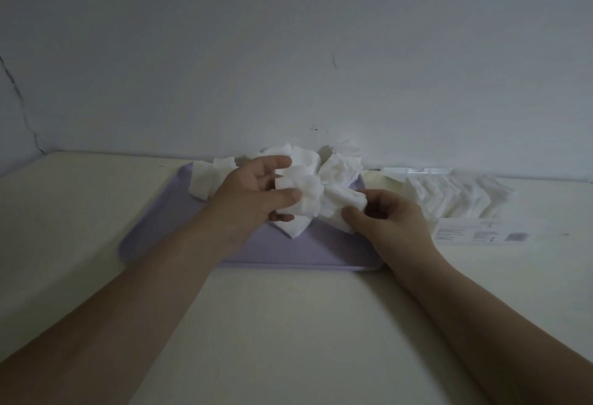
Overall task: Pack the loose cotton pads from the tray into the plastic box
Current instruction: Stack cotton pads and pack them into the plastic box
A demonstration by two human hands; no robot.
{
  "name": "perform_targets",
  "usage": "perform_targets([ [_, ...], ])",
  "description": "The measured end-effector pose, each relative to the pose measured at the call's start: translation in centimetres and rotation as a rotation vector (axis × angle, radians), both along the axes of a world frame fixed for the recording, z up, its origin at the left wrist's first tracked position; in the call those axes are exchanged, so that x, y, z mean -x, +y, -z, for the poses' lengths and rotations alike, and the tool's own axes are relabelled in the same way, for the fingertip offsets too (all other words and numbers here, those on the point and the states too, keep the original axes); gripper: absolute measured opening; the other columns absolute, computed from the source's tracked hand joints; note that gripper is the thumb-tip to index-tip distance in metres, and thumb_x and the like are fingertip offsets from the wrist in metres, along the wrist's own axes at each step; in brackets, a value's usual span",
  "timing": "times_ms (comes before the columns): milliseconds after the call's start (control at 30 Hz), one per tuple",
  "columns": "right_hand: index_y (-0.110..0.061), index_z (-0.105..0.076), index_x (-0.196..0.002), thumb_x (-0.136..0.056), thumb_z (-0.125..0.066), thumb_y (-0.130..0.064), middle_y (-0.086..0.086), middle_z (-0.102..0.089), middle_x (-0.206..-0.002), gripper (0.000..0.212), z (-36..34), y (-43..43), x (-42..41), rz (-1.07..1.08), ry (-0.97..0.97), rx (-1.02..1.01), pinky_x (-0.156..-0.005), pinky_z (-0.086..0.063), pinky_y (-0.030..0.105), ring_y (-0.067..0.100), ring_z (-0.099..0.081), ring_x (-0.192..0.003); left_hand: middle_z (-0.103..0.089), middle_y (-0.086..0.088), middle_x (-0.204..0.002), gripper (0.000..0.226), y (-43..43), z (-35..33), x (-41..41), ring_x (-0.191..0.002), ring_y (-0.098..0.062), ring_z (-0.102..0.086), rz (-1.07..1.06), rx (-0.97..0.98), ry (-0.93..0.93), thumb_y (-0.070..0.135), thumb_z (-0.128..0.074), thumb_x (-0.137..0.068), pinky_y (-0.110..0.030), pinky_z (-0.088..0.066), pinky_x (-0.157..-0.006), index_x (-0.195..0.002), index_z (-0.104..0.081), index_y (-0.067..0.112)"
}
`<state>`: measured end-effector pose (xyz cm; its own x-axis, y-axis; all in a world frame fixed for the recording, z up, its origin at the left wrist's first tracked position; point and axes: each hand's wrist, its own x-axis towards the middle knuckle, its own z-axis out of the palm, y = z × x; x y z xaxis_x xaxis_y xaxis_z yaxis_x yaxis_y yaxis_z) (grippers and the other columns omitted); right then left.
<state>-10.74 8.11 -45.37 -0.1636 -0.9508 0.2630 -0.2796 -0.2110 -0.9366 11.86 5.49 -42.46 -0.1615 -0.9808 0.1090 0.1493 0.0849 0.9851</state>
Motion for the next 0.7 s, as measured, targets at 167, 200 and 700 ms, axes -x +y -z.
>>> perform_targets([
  [167,-0.016,-0.079,-0.09,-0.084,-0.081,-0.013,0.003,-0.08,-0.086,0.007,-0.1,0.2,-0.3,-0.154,-0.089,-0.04,-0.085,-0.058,0.042,0.017,-0.075,-0.084,-0.078,-0.008,-0.099,0.042,1.2,0.9,1.3,-0.089,-0.017,-0.072,0.156,0.056,-0.105,-0.009,-0.077,-0.082,-0.025,-0.057,-0.069,-0.116,-0.068,0.014],
  [200,-0.016,-0.079,-0.093,-0.084,-0.081,-0.011,0.005,-0.081,-0.089,0.011,-0.1,0.3,-0.3,-0.187,-0.092,-0.045,-0.09,-0.059,0.045,0.021,-0.076,-0.089,-0.079,-0.008,-0.098,0.04,1.5,0.9,1.6,-0.086,-0.014,-0.073,0.157,0.066,-0.127,-0.01,-0.077,-0.081,-0.021,-0.055,-0.067,-0.112,-0.07,0.014],
  [700,-0.014,-0.075,-0.105,-0.073,-0.089,-0.031,0.011,-0.079,-0.105,0.039,-0.6,0.6,-0.2,-0.39,-0.133,-0.117,-0.105,-0.051,0.054,0.037,-0.072,-0.108,-0.069,-0.005,-0.081,0.044,1.5,1.4,2.0,-0.069,-0.014,-0.062,-0.102,0.181,-0.34,0.008,-0.093,-0.07,-0.033,-0.058,-0.071,-0.106,-0.072,0.022],
])
